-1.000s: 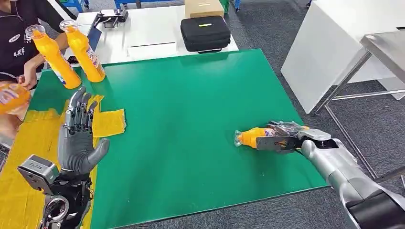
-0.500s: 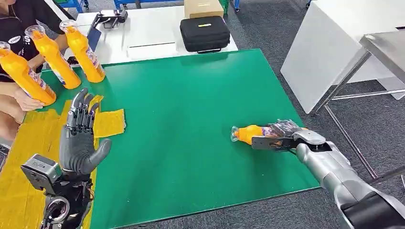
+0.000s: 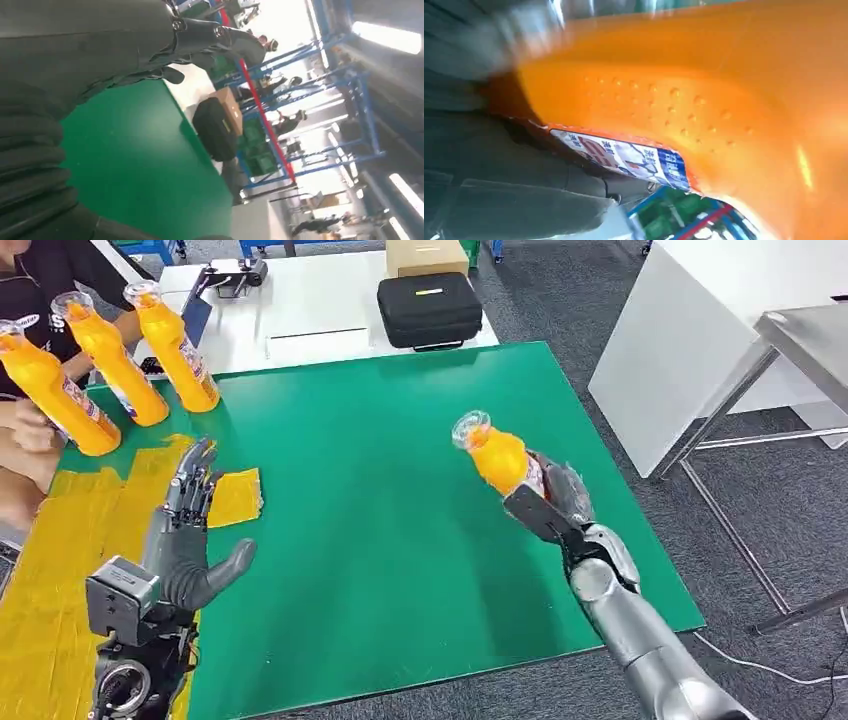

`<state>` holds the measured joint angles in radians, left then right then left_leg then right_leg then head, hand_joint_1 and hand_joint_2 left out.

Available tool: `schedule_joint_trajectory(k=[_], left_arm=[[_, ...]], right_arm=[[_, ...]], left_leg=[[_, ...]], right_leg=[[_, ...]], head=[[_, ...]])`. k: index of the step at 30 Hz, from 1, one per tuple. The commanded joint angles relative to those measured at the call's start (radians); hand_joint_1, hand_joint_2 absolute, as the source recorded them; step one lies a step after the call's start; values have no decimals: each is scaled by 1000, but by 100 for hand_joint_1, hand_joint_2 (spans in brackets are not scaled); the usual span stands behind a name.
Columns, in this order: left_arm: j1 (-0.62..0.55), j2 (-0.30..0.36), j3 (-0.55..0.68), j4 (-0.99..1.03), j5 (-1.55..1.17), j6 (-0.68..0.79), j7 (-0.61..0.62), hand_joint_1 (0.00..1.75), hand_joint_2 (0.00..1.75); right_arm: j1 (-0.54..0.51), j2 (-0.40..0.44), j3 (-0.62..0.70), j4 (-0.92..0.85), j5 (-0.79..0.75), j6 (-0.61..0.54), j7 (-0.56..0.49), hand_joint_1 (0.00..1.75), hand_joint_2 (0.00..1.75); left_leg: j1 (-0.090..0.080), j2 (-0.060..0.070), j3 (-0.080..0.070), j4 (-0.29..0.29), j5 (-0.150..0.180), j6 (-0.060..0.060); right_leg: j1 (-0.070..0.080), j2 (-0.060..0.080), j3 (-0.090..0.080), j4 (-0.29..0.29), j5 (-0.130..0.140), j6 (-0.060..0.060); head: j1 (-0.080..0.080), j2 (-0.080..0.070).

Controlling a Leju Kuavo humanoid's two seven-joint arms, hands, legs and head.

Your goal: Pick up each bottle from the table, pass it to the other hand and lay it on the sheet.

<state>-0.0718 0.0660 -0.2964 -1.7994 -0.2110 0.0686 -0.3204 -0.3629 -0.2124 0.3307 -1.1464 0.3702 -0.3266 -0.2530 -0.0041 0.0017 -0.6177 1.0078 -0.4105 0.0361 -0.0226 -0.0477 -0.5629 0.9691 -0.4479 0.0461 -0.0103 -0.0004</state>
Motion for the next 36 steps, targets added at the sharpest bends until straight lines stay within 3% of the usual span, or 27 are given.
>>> schedule_joint_trajectory(k=[1, 11, 22, 36], left_arm=[[-77, 41, -108, 12, -6, -64, 42, 0, 175], [-179, 34, -238, 45, -6, -125, 79, 0, 175], [-199, 16, -254, 77, 8, -119, 86, 0, 175], [-186, -11, -228, 78, 8, -90, 95, 0, 175]], right_arm=[[61, 199, -29, -243, -222, -48, -112, 175, 175], [-30, 274, 157, -183, -295, 51, -92, 175, 175], [-116, 319, 322, -118, -243, 128, -63, 175, 175], [-135, 340, 462, -91, -180, 148, -44, 175, 175]], left_leg=[[1, 2, 1, 0, -1, -2], [1, 3, 2, 0, -1, -2], [1, 2, 4, 0, -1, -3], [1, 2, 4, -1, -1, -3]], right_leg=[[1, 4, 1, 0, -1, -2], [0, 6, 1, 0, 0, -2], [1, 6, 3, -1, -1, -3], [1, 6, 3, -1, -1, -3]], head=[[1, 0], [0, 0], [1, 0], [0, 0]])
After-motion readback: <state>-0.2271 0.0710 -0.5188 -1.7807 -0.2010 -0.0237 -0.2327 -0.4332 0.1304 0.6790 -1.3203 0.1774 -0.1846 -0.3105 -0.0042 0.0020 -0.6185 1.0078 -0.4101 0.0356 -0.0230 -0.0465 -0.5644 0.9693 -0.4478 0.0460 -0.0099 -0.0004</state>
